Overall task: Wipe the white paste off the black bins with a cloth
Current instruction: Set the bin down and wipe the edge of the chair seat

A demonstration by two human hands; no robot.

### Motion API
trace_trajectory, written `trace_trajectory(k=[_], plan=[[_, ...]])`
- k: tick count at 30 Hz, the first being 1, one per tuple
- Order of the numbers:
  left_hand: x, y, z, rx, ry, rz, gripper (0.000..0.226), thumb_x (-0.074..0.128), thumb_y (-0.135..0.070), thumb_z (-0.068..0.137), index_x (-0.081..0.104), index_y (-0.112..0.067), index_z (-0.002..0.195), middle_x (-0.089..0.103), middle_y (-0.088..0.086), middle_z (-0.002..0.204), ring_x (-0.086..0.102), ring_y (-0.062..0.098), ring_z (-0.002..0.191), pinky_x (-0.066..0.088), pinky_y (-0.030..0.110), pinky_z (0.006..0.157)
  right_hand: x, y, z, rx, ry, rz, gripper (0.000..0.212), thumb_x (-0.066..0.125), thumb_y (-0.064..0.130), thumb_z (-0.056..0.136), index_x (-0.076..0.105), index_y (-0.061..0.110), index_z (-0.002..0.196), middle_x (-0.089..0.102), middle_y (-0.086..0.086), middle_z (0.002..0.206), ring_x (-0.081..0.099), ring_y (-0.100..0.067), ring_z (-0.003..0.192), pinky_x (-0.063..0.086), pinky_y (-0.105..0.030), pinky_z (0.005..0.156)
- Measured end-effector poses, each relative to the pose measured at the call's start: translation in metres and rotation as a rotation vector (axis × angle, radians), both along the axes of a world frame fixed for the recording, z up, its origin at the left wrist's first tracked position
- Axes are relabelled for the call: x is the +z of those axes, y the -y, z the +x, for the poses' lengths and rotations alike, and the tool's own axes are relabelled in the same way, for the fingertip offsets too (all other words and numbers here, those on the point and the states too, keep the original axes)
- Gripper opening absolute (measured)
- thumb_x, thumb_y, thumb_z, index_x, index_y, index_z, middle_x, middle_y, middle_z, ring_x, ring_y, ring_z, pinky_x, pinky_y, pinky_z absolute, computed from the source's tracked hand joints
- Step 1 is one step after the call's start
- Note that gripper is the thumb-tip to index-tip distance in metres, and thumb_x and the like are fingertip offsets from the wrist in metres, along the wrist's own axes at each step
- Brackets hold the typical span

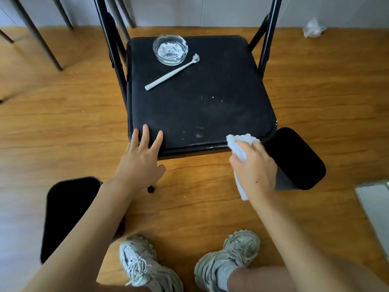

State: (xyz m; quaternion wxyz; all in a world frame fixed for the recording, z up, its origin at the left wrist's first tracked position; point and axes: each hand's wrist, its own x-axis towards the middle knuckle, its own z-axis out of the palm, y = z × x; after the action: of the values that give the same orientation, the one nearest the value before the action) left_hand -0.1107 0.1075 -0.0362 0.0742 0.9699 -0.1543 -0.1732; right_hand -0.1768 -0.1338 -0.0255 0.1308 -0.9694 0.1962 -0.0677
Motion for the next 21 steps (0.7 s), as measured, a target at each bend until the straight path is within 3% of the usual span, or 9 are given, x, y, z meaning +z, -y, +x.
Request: trace_trajectory(k=[2,5,8,10,13,14,16,18,21], plan=[[0.0,0.001,0.0,-0.007,-0.009,0.017,0.089,0.059,-0.033,0.088,0.004,-0.019,0.157,-0.004,0.018,0.162,-0.006,0.04,0.148,0.016,0.046,0.12,0.0,-0.026,0.0,0.085,-0.037,-0.019,0.034,0.054,0.026,0.09,0.06,0.024,0.123,0.056,-0.004,0.116,0.052,-0.024,0.072,0.029,-0.024,0.058],[0.001,0.0,-0.001,0.016,-0.015,0.001,0.089,0.059,-0.029,0.086,0.004,-0.02,0.157,-0.004,0.016,0.163,-0.007,0.038,0.149,0.019,0.044,0.119,-0.007,-0.069,0.001,0.26,-0.001,0.06,0.028,0.063,0.02,0.083,0.066,0.018,0.111,0.059,-0.005,0.098,0.039,-0.015,0.057,0.025,-0.018,0.045],[0.001,0.002,-0.002,0.049,-0.018,-0.022,0.088,0.058,-0.024,0.086,0.006,-0.022,0.157,-0.003,0.014,0.163,-0.007,0.036,0.15,0.028,0.045,0.115,-0.012,-0.081,0.006,0.332,0.049,0.035,0.026,0.067,0.015,0.074,0.069,0.017,0.1,0.057,-0.004,0.083,0.04,-0.016,0.049,0.026,-0.02,0.042],[0.002,0.004,-0.002,0.062,-0.021,-0.031,0.087,0.057,-0.023,0.087,0.005,-0.023,0.157,-0.005,0.012,0.163,-0.008,0.035,0.15,0.031,0.045,0.114,-0.015,-0.061,0.003,0.326,0.024,-0.005,0.028,0.061,0.015,0.073,0.069,0.021,0.099,0.056,-0.003,0.085,0.049,-0.021,0.051,0.025,-0.022,0.046],[0.003,0.0,-0.001,0.071,-0.019,-0.033,0.087,0.057,-0.024,0.087,0.004,-0.025,0.157,-0.006,0.01,0.164,-0.009,0.032,0.15,0.035,0.045,0.111,-0.039,-0.004,-0.014,0.103,-0.173,-0.013,0.032,0.052,0.02,0.087,0.063,0.033,0.114,0.053,0.006,0.122,0.059,-0.022,0.078,0.033,-0.026,0.06],[0.003,-0.001,-0.001,0.078,-0.025,-0.033,0.088,0.058,-0.024,0.088,0.004,-0.026,0.157,-0.007,0.009,0.164,-0.01,0.032,0.15,0.035,0.045,0.111,-0.044,0.015,-0.02,-0.032,-0.172,0.029,0.03,0.052,0.021,0.089,0.063,0.03,0.114,0.054,0.004,0.124,0.059,-0.022,0.082,0.033,-0.026,0.063],[0.002,-0.001,-0.001,0.077,-0.032,-0.032,0.089,0.058,-0.026,0.088,0.002,-0.027,0.157,-0.009,0.008,0.164,-0.012,0.032,0.15,0.033,0.046,0.113,-0.043,0.039,-0.023,-0.206,-0.052,0.076,0.023,0.057,0.019,0.086,0.067,0.02,0.107,0.06,-0.005,0.107,0.054,-0.026,0.078,0.033,-0.028,0.063],[0.001,0.001,-0.002,0.067,-0.041,-0.038,0.089,0.059,-0.026,0.088,0.003,-0.026,0.157,-0.008,0.01,0.164,-0.012,0.033,0.15,0.031,0.047,0.114,-0.036,0.048,-0.017,-0.248,0.056,0.085,0.019,0.059,0.018,0.084,0.068,0.015,0.1,0.055,-0.004,0.088,0.047,-0.023,0.071,0.031,-0.028,0.059],[0.003,-0.001,-0.001,0.082,-0.042,-0.069,0.088,0.059,-0.023,0.087,0.005,-0.027,0.157,-0.007,0.008,0.165,-0.012,0.03,0.15,0.03,0.045,0.114,-0.025,0.047,-0.009,-0.327,0.203,0.151,0.029,0.054,0.022,0.086,0.066,0.016,0.112,0.057,-0.005,0.09,0.053,-0.021,0.079,0.033,-0.024,0.057]])
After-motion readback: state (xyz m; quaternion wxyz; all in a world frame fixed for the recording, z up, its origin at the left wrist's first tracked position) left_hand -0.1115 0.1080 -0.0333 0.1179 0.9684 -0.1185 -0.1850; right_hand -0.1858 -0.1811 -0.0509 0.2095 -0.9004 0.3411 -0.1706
